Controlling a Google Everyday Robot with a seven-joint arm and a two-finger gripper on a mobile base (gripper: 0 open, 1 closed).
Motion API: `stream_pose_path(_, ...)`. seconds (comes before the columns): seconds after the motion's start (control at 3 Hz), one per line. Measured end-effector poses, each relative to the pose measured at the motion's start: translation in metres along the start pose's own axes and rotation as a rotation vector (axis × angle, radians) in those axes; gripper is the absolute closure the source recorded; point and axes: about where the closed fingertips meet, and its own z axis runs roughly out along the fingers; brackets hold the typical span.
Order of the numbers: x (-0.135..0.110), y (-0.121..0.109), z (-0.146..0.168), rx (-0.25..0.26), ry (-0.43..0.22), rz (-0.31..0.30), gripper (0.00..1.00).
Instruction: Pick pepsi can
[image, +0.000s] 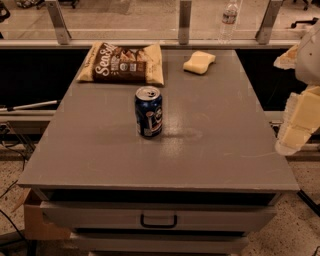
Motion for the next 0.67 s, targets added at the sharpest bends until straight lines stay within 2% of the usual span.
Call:
stream_pose_path(0.33, 0.0, 0.0, 0.0, 0.0, 0.0, 0.0, 0.0)
stream_pose_path(0.67, -0.0077, 0.0001, -0.0004, -0.002, -0.04, -0.011, 0.0)
